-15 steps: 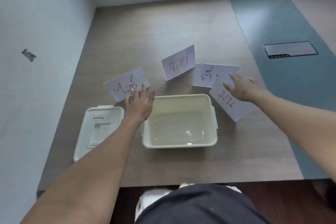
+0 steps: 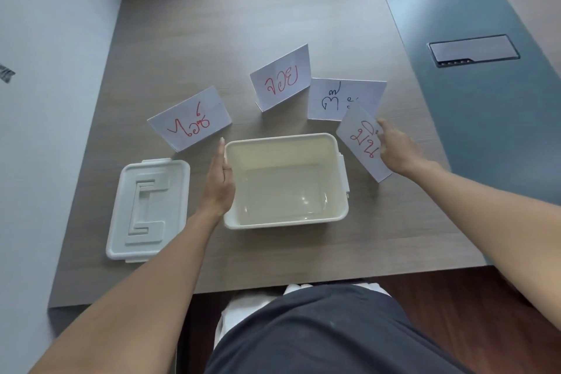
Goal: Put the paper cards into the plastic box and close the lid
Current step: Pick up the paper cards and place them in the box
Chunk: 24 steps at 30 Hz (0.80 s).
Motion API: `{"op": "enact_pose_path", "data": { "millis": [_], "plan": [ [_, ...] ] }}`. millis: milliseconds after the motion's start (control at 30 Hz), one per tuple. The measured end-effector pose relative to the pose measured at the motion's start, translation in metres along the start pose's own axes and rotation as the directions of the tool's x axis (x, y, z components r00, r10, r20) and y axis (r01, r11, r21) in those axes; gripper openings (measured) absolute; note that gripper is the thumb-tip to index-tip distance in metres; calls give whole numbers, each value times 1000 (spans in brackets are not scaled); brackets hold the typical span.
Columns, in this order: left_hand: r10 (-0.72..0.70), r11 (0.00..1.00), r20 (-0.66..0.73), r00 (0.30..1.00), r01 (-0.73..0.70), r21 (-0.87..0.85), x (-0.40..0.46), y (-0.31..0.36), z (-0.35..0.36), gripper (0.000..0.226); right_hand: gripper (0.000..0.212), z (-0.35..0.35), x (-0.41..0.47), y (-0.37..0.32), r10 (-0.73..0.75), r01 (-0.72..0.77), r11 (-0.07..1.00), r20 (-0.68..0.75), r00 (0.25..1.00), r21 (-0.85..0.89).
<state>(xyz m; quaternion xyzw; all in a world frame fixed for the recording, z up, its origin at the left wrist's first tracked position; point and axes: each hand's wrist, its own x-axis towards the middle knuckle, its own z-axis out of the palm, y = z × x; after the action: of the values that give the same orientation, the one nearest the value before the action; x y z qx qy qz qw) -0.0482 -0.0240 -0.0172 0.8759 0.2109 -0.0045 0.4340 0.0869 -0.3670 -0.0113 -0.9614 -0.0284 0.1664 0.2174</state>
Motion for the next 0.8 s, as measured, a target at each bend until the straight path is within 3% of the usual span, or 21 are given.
{"op": "enact_pose_path", "data": {
  "millis": [133, 500, 633, 800],
  "plan": [
    [0, 1000, -7, 1000, 0, -30, 5, 1, 1, 53, 45, -5, -6, -6, -33, 33, 999, -6, 999, -17],
    [-1, 991, -26, 1000, -3, -131, 11, 6, 8, 50, 38, -41, -6, -64, -264, 227, 956, -203, 943, -187],
    [-12, 991, -31, 999, 8, -131, 7, 5, 5, 51, 37, -52, -11, -94, -435, 382, 897, -287, 853, -224],
    [-18, 979, -7, 1000, 16, -203, 4, 4, 2, 50, 33, -53, -22, -128, -667, 605, 745, -336, 665, -282]
  ]
}}
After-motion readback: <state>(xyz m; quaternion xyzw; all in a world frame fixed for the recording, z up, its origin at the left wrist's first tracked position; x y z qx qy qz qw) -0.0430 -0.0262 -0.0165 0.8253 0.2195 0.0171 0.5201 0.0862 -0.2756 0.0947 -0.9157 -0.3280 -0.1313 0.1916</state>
